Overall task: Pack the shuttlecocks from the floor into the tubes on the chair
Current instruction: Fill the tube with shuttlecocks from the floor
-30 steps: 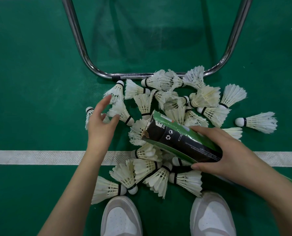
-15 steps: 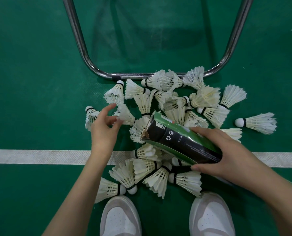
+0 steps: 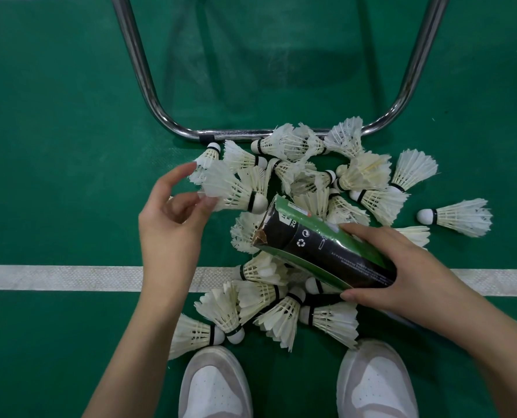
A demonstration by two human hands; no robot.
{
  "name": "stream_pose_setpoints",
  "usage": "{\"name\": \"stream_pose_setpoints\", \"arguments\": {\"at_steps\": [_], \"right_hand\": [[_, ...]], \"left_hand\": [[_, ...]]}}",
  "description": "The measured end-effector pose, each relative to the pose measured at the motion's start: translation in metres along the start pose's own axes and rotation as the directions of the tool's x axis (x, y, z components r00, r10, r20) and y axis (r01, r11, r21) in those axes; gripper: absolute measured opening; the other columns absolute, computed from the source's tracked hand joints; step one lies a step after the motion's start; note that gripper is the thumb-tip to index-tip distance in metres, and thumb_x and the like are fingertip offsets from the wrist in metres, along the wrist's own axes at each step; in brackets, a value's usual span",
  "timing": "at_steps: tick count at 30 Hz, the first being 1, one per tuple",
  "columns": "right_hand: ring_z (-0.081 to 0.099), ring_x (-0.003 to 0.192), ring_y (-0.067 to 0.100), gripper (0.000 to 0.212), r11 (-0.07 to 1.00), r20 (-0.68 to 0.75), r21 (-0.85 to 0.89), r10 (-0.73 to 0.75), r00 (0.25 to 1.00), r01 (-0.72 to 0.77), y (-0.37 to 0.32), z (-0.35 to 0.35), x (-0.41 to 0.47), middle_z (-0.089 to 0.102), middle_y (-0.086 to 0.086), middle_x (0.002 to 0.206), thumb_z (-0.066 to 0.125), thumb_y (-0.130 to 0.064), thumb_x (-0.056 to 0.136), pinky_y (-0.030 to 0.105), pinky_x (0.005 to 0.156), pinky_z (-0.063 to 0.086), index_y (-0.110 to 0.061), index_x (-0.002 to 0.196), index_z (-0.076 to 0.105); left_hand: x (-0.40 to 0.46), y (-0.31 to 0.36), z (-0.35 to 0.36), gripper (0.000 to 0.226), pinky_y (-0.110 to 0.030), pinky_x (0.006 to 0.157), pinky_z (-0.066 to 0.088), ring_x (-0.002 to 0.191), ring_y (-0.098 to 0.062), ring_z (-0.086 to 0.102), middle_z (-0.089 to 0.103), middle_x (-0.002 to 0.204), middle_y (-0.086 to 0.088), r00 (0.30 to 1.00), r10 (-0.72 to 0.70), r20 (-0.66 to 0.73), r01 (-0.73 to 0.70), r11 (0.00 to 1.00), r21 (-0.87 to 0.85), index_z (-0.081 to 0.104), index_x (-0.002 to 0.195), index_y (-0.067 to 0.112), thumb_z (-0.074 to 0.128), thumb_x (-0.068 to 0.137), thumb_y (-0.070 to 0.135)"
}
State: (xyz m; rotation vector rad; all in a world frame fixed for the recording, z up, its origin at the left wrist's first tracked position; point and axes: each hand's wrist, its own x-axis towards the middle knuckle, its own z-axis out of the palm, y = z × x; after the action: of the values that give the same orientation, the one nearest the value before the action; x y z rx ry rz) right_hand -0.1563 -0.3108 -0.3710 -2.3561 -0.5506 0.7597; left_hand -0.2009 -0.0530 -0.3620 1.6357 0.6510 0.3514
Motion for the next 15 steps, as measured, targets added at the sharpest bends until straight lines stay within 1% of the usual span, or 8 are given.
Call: {"name": "stream_pose_setpoints", "arguments": {"at_steps": [3,6,8,12,15], "right_hand": [[0.047,0.099,-0.003,0.078,1.000,0.003,-0.007,-0.006,1.000,0.006,0.001,0.001,0.000,0.035,-0.038,0.112,0.076,-0.050,0.059,0.023,0.085,0.045,-0.071,0.111,0.022],[0.048,0.100,-0.003,0.078,1.000,0.002,-0.003,-0.007,1.000,0.007,0.001,0.001,-0.001,0.038,-0.034,0.112,0.077,-0.050,0.059,0.024,0.086,0.045,-0.070,0.111,0.022],[0.047,0.101,-0.003,0.078,1.000,0.000,0.000,-0.011,1.000,0.011,0.000,0.002,-0.001,0.039,-0.032,0.112,0.077,-0.049,0.060,0.023,0.086,0.044,-0.070,0.111,0.023],[0.045,0.101,-0.003,0.077,1.000,0.003,0.001,-0.012,1.000,0.012,-0.002,0.002,-0.001,0.040,-0.029,0.112,0.078,-0.047,0.061,0.017,0.082,0.040,-0.071,0.109,0.022],[0.045,0.100,-0.004,0.077,1.000,0.004,0.000,-0.011,1.000,0.011,-0.001,0.002,-0.001,0.039,-0.031,0.111,0.077,-0.047,0.061,0.017,0.082,0.039,-0.071,0.108,0.022]], "left_hand": [[-0.010,0.007,0.002,0.039,-0.008,0.071,0.045,0.070,0.000,0.062,0.066,0.070,0.001,0.998,-0.015,0.057,0.016,1.000,-0.015,0.059,0.110,0.032,0.067,0.083,0.006],[-0.016,0.008,0.004,0.040,-0.008,0.068,0.046,0.068,0.001,0.061,0.064,0.065,0.008,0.993,-0.049,0.107,0.052,0.998,-0.033,0.061,0.109,0.033,0.066,0.082,0.003],[-0.019,0.009,0.006,0.041,-0.008,0.068,0.047,0.069,-0.001,0.062,0.065,0.063,0.008,0.987,-0.059,0.150,0.063,0.998,-0.025,0.060,0.110,0.033,0.065,0.083,0.002],[-0.025,0.009,0.012,0.041,-0.007,0.070,0.046,0.074,-0.003,0.067,0.070,0.068,0.004,0.966,-0.089,0.242,0.094,0.996,-0.008,0.056,0.116,0.031,0.062,0.086,0.003],[-0.032,0.009,0.017,0.036,-0.006,0.067,0.046,0.073,-0.004,0.066,0.072,0.076,0.000,0.946,-0.122,0.301,0.125,0.992,0.010,0.054,0.116,0.036,0.059,0.089,0.013]]}}
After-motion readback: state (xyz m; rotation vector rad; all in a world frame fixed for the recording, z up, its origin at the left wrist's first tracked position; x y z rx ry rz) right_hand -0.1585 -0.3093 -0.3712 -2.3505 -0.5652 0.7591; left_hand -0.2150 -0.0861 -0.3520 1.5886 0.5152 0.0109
